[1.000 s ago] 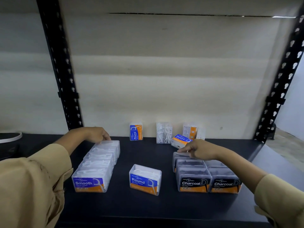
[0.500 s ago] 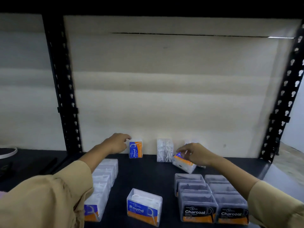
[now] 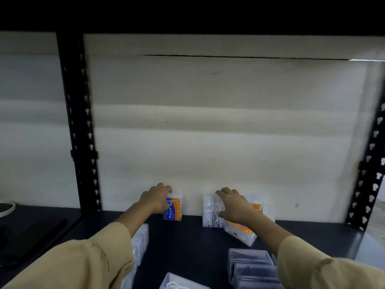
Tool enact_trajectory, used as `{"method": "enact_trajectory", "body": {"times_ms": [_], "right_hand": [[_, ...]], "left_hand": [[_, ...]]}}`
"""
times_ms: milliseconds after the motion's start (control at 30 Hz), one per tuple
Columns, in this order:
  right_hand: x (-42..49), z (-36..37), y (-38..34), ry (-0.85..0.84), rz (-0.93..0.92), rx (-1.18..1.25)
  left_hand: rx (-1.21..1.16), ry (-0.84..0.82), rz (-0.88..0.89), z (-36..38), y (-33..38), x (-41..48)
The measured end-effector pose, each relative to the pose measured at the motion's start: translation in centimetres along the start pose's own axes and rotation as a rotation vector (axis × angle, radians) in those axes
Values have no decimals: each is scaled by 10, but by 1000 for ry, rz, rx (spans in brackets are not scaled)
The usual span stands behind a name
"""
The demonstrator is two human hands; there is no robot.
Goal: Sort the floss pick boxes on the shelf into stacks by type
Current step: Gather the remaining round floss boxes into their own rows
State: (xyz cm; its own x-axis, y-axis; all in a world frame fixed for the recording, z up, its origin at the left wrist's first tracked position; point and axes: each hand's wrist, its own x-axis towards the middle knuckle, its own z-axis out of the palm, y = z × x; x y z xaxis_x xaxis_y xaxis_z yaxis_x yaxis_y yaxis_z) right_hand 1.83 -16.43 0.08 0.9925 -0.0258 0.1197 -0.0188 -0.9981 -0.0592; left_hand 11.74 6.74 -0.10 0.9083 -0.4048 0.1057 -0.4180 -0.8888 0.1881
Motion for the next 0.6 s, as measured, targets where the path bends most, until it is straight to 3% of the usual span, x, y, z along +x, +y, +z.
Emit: {"method": "enact_trajectory", "body": {"times_ms": [300,600], "right_hand": [[10,3,1,37,-22,-132],[11,2,1,36,55,50]], "left_hand": [[-37,6,13,-2,-2,-1],[-208,22,27,-4,-4,-12]]}}
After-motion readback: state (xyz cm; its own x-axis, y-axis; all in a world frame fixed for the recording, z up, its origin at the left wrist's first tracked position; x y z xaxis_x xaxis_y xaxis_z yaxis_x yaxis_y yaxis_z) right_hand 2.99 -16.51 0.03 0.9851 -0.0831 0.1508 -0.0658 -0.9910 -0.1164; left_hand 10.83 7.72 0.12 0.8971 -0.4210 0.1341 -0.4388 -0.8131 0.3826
